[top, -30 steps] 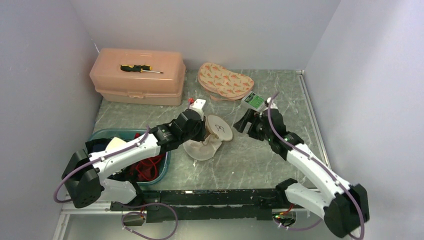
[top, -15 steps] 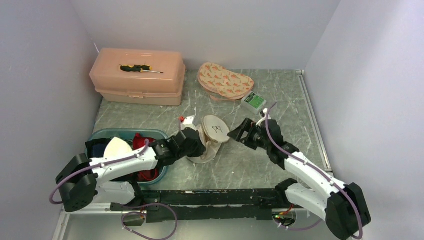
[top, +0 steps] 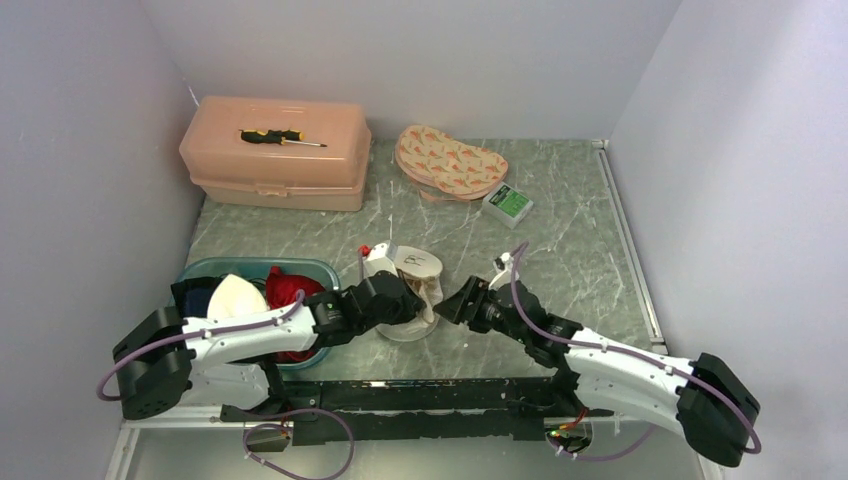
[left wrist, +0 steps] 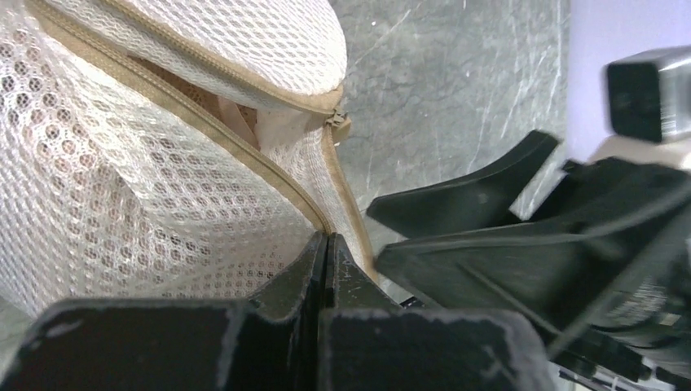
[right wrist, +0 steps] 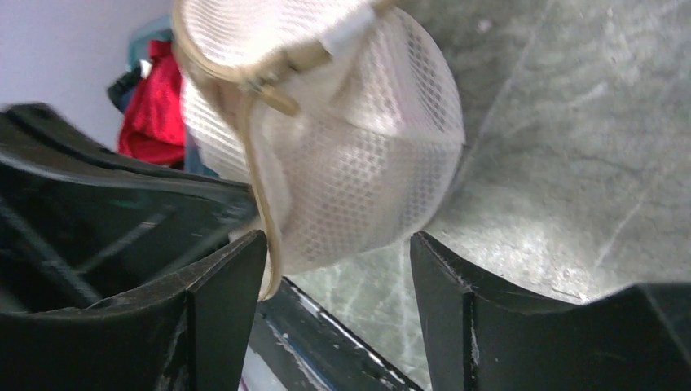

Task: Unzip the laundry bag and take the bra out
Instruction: Open the laundry bag at the center of the board.

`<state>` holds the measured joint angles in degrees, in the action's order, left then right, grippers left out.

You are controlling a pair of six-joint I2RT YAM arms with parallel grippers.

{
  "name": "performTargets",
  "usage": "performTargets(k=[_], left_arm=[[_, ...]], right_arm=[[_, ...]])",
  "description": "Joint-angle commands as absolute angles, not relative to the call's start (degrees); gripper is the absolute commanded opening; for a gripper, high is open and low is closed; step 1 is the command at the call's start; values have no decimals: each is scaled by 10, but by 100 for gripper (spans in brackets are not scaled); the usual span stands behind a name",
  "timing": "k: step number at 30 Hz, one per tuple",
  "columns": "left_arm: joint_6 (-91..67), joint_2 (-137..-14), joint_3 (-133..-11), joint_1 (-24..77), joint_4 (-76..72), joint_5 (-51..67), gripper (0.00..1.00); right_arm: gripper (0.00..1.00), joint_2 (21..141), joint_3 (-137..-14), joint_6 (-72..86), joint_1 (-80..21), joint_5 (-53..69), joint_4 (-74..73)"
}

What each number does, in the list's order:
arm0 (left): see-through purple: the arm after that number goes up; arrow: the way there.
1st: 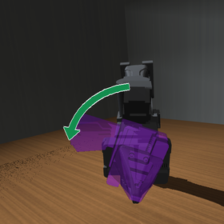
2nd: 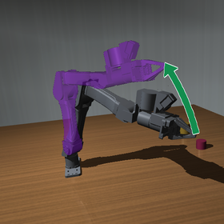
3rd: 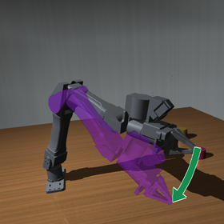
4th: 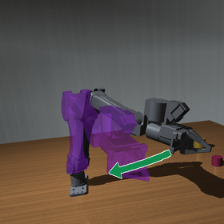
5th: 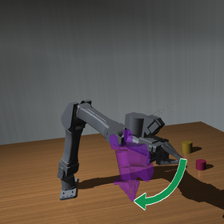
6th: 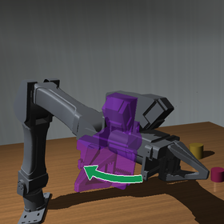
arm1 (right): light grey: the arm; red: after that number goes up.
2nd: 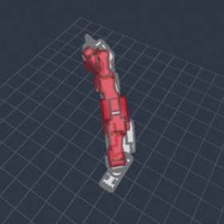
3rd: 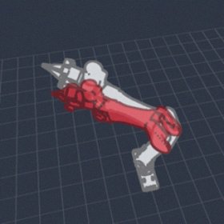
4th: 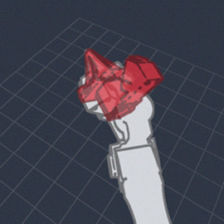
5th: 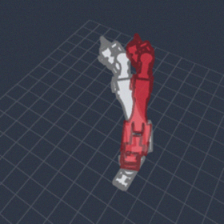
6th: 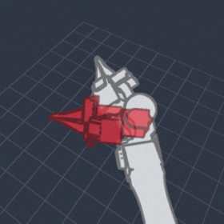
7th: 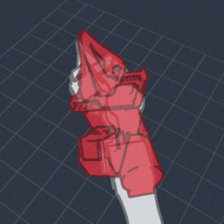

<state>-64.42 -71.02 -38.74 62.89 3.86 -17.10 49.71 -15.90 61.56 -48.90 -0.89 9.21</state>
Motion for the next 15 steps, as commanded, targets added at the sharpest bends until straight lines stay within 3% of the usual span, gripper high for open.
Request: performTargets(k=[1,9,15], left_arm=[[-671,-675,-375,635,29,-207,3],[-678,-682,-371,643,34,-199,3],[-666,-685,-383,650,59,-188,3]], right_arm=[[67,531,-131,630,-515,-55,155],[63,602,-135,634,-518,-49,234],[34,659,-140,606,-510,-51,256]])
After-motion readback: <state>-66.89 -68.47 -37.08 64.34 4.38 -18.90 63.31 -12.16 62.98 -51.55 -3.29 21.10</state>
